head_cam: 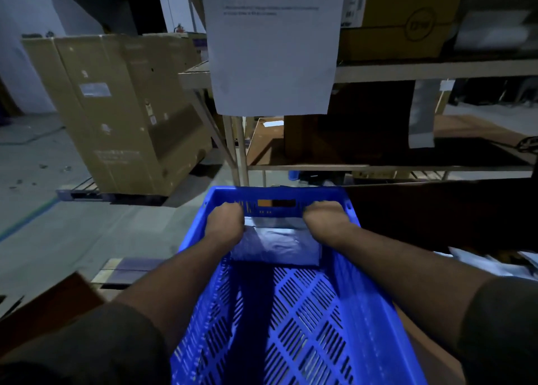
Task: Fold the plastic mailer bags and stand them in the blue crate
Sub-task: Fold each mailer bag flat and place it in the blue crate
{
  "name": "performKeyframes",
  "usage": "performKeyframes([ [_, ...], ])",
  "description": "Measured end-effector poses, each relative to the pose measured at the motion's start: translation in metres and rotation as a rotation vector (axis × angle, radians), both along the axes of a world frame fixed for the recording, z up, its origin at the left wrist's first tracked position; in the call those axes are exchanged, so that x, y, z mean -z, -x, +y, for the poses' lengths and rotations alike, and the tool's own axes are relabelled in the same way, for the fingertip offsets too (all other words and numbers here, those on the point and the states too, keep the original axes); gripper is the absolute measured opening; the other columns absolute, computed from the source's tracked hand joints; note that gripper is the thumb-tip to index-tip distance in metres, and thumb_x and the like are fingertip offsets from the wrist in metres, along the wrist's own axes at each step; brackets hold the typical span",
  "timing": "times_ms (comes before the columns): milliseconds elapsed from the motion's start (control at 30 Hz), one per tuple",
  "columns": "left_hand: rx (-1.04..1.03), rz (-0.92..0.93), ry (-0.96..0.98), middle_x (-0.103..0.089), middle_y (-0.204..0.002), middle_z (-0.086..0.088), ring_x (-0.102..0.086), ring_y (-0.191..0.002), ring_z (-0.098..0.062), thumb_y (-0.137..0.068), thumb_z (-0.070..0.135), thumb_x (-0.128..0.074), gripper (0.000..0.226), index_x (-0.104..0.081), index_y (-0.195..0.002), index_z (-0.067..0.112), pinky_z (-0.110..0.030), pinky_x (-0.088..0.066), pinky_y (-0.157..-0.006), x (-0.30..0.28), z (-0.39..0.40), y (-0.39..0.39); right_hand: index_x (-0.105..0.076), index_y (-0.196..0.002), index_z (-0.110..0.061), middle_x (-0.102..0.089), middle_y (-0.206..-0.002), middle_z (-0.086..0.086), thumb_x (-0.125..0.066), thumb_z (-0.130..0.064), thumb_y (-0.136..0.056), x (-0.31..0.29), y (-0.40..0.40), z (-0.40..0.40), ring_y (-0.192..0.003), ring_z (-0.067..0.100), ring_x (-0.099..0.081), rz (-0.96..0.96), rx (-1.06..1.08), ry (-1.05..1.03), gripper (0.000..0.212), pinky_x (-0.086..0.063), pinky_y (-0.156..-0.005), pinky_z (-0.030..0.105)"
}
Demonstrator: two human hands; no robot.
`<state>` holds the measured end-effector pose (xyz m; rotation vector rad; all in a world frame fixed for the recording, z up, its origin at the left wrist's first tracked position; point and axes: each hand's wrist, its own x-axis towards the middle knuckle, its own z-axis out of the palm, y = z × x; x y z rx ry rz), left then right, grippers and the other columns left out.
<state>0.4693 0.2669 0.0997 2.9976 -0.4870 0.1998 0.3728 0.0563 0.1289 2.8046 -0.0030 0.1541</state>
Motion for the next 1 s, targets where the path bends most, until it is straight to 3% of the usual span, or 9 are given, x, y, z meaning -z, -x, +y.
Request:
performKeyframes([
  [200,-0.017,-0.024,0.054,-0.072,-0.096,-0.01,-0.068,-0.09,-0.032,-0.087,0.015,-0.066,0.007,-0.07,-0.092,0.012,-0.038,-0.046,-0.066,0.005,-0.002,-0.004,-0.066,-0.108,-0.013,-0.068,-0.113,0.009,-0.053,-0.004,-0.091,0.002,-0.003,0.007,-0.106,0.031,-0.064,-0.015,-0.025,0.023,0.023,-0.046,-0.075,0.033],
  [367,-0.007,-0.097,0.015,-0.069,-0.103,-0.009,-0.068,-0.092,-0.032,-0.09,0.015,-0.064,0.005,-0.065,-0.094,0.013,-0.037,-0.042,-0.063,-0.002,-0.003,0.005,-0.071,-0.115,-0.015,-0.068,-0.119,0.009,-0.068,-0.016,-0.089,0.021,-0.017,0.018,-0.108,0.029,-0.064,0.373,0.022,-0.1,0.026,-0.05,-0.079,0.033],
  [467,0.0,-0.163,-0.053,-0.061,-0.11,-0.01,-0.067,-0.09,-0.032,-0.091,0.013,-0.062,0.008,-0.063,-0.1,0.013,-0.038,-0.043,-0.061,-0.007,-0.004,0.015,-0.065,-0.126,-0.007,-0.064,-0.13,0.011,-0.06,-0.018,-0.098,0.019,-0.015,0.02,-0.117,0.031,-0.059,0.56,0.002,-0.07,0.031,-0.047,-0.086,0.034],
  [567,0.025,-0.077,-0.114,-0.069,-0.11,-0.01,-0.068,-0.099,-0.031,-0.092,0.018,-0.064,0.012,-0.068,-0.102,0.013,-0.039,-0.051,-0.074,-0.002,-0.011,0.025,-0.061,-0.129,-0.005,-0.061,-0.131,0.016,-0.054,-0.016,-0.099,0.017,-0.014,0.024,-0.121,0.034,-0.058,0.559,-0.062,-0.058,0.033,-0.046,-0.095,0.035],
  [700,0.054,0.079,-0.112,-0.07,-0.118,-0.006,-0.066,-0.111,-0.029,-0.094,0.023,-0.06,0.025,-0.068,-0.117,0.017,-0.037,-0.052,-0.086,0.017,-0.015,0.04,-0.063,-0.124,-0.01,-0.063,-0.124,0.012,-0.062,-0.025,-0.095,0.022,-0.015,0.028,-0.112,0.034,-0.059,0.568,0.015,-0.145,0.033,-0.051,-0.085,0.038],
  [833,0.029,0.055,-0.092,-0.069,-0.119,-0.004,-0.067,-0.109,-0.028,-0.092,0.021,-0.062,0.026,-0.067,-0.118,0.019,-0.038,-0.054,-0.087,0.018,-0.011,0.048,-0.062,-0.094,-0.013,-0.063,-0.103,0.008,-0.062,-0.021,-0.094,0.017,-0.006,0.028,-0.088,0.029,-0.06,0.488,-0.021,-0.236,0.008,-0.053,-0.081,0.039],
  [867,0.025,0.061,-0.077,-0.07,-0.116,-0.003,-0.067,-0.107,-0.027,-0.092,0.021,-0.064,0.024,-0.067,-0.116,0.019,-0.037,-0.054,-0.086,0.016,-0.011,0.05,-0.064,-0.098,-0.012,-0.065,-0.109,0.007,-0.064,-0.019,-0.093,0.017,-0.004,0.027,-0.094,0.028,-0.062,0.455,-0.028,-0.285,0.009,-0.054,-0.085,0.04],
  [933,0.03,0.055,-0.074,-0.071,-0.112,-0.003,-0.068,-0.104,-0.026,-0.092,0.02,-0.066,0.021,-0.068,-0.113,0.018,-0.037,-0.055,-0.085,0.011,-0.011,0.055,-0.065,-0.128,-0.014,-0.064,-0.131,0.005,-0.067,-0.019,-0.092,0.017,0.003,0.024,-0.116,0.027,-0.061,0.412,-0.037,-0.359,0.036,-0.054,-0.095,0.042],
  [1000,0.027,0.056,-0.062,-0.072,-0.109,-0.003,-0.068,-0.102,-0.026,-0.092,0.02,-0.067,0.02,-0.069,-0.112,0.017,-0.037,-0.056,-0.082,0.004,-0.011,0.062,-0.06,-0.137,-0.016,-0.062,-0.136,0.004,-0.07,-0.021,-0.091,0.014,0.013,0.023,-0.121,0.026,-0.06,0.353,-0.035,-0.418,0.047,-0.053,-0.098,0.042],
])
